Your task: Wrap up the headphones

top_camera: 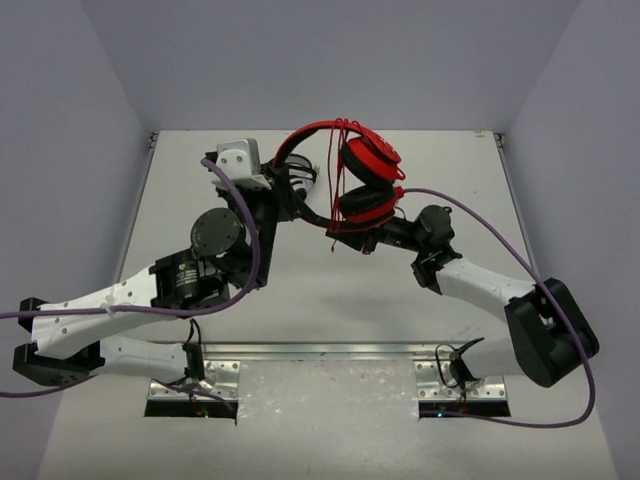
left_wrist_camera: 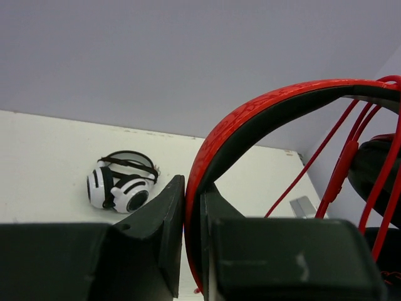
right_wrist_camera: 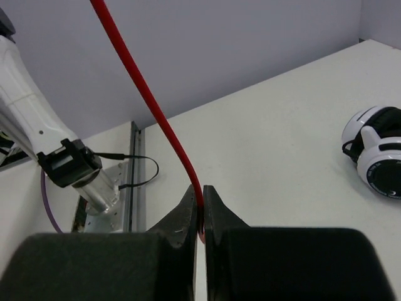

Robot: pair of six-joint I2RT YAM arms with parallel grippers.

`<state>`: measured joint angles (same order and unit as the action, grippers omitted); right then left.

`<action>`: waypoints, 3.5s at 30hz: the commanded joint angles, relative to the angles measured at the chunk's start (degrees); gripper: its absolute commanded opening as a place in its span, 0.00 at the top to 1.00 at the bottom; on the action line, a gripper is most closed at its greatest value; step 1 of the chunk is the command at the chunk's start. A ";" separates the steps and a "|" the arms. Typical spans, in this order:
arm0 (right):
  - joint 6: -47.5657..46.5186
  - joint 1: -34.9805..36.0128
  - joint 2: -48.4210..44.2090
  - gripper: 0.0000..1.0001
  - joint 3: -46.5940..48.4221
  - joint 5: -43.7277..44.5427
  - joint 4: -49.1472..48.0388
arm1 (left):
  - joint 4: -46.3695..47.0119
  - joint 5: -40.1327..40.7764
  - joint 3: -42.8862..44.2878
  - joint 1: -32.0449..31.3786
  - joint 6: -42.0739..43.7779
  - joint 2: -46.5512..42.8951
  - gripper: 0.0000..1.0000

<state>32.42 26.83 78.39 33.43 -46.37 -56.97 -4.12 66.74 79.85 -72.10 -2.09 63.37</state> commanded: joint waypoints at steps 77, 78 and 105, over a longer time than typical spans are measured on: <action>-65.99 13.34 -15.20 0.99 23.70 26.34 84.83 | 6.07 -61.38 -41.10 18.66 -6.08 8.96 1.00; -66.52 12.81 -14.50 0.99 23.44 26.07 84.48 | 4.05 -60.77 -39.70 18.66 -6.96 9.66 1.00; -65.47 2.53 -5.35 0.94 21.33 14.63 78.06 | -20.31 -50.66 -32.48 17.34 -18.48 3.34 1.00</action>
<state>-33.71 31.73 73.60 53.89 -33.26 26.85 -22.15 16.16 44.23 -53.34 -19.44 69.30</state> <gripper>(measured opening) 0.057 0.097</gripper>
